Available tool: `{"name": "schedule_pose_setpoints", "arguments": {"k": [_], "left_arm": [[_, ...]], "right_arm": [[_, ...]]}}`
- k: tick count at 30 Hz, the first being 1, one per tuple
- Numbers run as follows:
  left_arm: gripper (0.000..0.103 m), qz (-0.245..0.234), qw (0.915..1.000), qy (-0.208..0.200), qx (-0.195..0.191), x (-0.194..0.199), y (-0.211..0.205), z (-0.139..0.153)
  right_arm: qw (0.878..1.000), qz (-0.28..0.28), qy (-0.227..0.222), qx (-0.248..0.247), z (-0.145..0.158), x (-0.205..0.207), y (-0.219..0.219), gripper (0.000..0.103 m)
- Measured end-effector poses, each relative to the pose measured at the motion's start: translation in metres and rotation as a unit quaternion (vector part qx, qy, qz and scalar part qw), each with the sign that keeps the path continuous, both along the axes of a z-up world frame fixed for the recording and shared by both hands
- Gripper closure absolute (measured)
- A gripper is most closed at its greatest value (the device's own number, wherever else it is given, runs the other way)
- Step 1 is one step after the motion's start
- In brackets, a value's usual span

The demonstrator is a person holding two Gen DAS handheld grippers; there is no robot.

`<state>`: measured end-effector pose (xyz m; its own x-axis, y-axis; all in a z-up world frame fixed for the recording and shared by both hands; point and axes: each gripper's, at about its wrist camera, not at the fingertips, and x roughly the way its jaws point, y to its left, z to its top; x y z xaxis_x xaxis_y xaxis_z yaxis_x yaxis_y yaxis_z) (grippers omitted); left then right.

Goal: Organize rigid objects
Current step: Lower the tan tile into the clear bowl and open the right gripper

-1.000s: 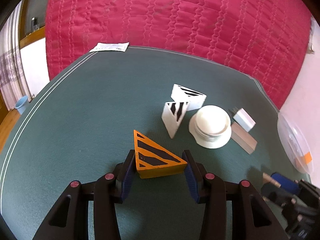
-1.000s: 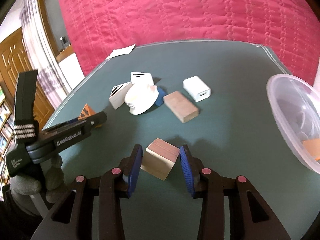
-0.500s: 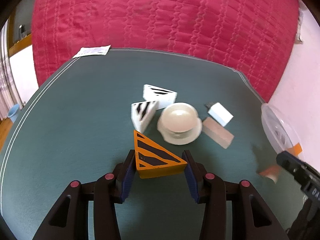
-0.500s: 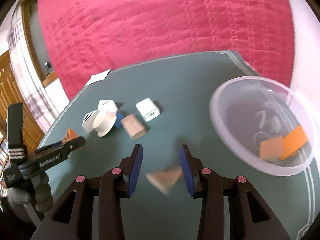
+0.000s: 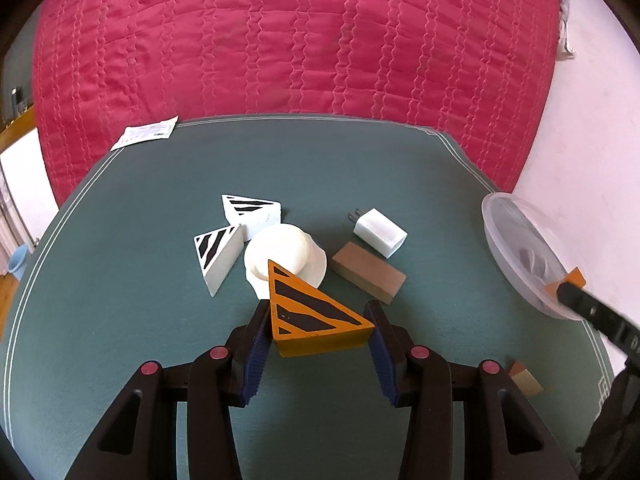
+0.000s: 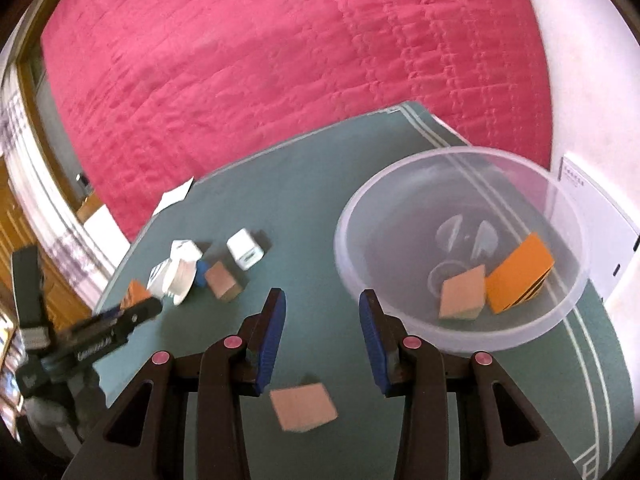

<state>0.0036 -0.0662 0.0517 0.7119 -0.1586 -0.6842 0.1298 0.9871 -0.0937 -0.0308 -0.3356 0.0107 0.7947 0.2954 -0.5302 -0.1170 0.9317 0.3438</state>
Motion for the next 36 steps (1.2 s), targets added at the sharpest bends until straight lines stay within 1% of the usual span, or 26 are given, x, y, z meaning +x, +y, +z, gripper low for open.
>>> {"name": "schedule_pose_setpoints", "arguments": {"k": [2,6,10,14,17,20,24,28,31,35,36], "left_arm": [[0.055,-0.001,1.0000,0.000,0.002,-0.001,-0.002,0.000],[0.055,-0.001,1.0000,-0.002,0.003,-0.004,-0.002,0.002],[0.055,-0.008,1.0000,0.000,0.003,-0.004,-0.006,0.001],[0.055,-0.015,0.9999,-0.001,0.001,-0.006,-0.009,0.000],[0.055,-0.017,0.9999,0.002,-0.004,-0.005,-0.009,-0.002],[0.055,-0.017,0.9998,0.006,-0.009,-0.004,-0.008,-0.004],[0.055,-0.015,0.9998,0.004,-0.014,-0.006,-0.002,-0.004],[0.055,-0.005,0.9998,0.001,-0.019,-0.007,0.008,-0.004],[0.055,0.004,0.9997,0.002,-0.023,-0.006,0.015,-0.004],[0.055,0.008,0.9997,0.004,-0.024,-0.005,0.019,-0.005],[0.055,0.007,0.9997,0.003,-0.023,-0.005,0.019,-0.005]], "right_arm": [[1.000,0.024,0.009,-0.002,-0.005,-0.003,0.009,0.063],[0.998,0.059,0.024,-0.027,-0.017,-0.013,0.024,0.063],[0.995,0.064,0.048,-0.054,-0.030,-0.019,0.032,0.063],[0.995,0.059,0.074,-0.036,-0.040,-0.030,0.027,0.063],[0.993,0.064,0.097,-0.002,-0.047,-0.035,0.024,0.063],[0.994,0.058,0.092,-0.013,-0.047,-0.036,0.030,0.063],[0.995,0.044,0.088,-0.011,-0.045,-0.023,0.036,0.063],[0.995,0.026,0.082,-0.040,-0.042,-0.009,0.047,0.063],[0.995,0.020,0.082,-0.051,-0.040,-0.001,0.053,0.062],[0.992,0.013,0.071,-0.104,-0.040,0.000,0.067,0.064],[0.991,0.011,0.068,-0.117,-0.040,-0.001,0.069,0.070]]}}
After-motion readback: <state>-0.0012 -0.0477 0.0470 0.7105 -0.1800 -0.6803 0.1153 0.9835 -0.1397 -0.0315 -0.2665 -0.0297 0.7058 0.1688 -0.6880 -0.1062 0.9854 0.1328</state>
